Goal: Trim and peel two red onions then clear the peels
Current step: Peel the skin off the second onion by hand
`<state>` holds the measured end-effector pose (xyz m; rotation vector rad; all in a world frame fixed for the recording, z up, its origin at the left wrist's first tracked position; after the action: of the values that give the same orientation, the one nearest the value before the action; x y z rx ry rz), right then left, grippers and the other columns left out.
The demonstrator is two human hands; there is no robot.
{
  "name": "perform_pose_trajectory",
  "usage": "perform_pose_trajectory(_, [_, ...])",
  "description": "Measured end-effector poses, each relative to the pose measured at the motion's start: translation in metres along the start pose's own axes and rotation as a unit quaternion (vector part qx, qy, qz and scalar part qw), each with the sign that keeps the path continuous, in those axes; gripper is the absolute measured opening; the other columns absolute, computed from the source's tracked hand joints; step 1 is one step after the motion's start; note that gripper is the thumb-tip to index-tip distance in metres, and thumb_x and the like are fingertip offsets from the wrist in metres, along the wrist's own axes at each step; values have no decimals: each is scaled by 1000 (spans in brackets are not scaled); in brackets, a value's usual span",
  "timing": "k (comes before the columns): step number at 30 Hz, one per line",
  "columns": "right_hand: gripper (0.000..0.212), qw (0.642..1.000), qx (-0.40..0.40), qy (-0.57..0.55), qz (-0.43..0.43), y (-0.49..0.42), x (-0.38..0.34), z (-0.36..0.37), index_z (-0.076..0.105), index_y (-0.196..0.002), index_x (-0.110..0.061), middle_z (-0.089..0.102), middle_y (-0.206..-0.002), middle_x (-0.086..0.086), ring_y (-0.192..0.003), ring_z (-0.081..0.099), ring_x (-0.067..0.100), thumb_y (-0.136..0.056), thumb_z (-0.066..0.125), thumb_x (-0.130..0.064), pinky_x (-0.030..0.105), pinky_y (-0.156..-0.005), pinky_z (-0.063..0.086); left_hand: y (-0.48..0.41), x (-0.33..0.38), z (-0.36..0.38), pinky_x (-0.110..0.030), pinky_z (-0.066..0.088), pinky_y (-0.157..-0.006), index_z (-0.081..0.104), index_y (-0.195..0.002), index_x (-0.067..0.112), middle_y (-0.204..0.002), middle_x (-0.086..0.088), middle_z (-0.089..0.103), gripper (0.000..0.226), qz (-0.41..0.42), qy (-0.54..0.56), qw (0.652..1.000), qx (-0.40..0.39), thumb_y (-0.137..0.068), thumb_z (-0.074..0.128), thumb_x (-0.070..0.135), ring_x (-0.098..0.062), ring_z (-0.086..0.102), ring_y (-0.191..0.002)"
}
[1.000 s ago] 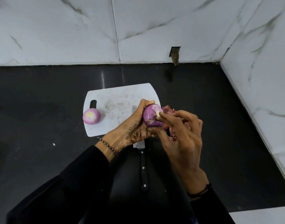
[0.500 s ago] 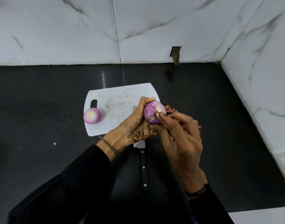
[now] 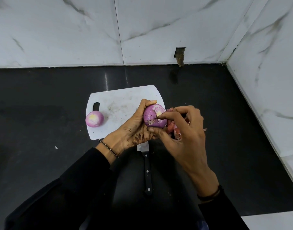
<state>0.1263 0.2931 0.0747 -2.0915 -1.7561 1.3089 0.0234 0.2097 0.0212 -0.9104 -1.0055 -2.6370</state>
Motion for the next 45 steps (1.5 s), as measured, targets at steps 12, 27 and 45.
perform_pose_trajectory(12, [34,996,-90,-24,-11,-8,5,7,68,-95,-21,55,-106,1,-98,52,17,-81,70,-52,47,-75,47,7,-1,7,-19,50,-49,69,-68,12,-69,-6,66,50,-22,-4,1000,-12,-93,51,52,-12,55,-54])
perform_pose_trajectory(27, [46,995,-85,-50,26,-4,11,7,64,-110,-23,52,-114,-3,-105,50,13,-79,70,-58,44,-81,52,7,0,5,-18,46,-41,66,-76,10,-72,-9,65,50,-24,-9,1000,15,-96,49,53,-11,51,-41])
perform_pose_trajectory(45, [39,997,-49,-49,24,-2,7,6,57,-102,-25,46,-108,-12,-98,51,11,-80,70,-54,44,-76,51,1,1,1,-20,47,-42,70,-71,8,-72,-10,63,58,-26,-28,999,-5,-97,46,54,-10,48,-39])
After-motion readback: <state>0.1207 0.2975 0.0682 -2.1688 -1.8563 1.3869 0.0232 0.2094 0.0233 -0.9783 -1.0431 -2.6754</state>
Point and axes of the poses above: each hand's wrist, its own y-axis away from the middle knuckle, its own z-axis out of the palm, x = y × z, the point moved 5 cm from there along -y, towards the middle knuckle
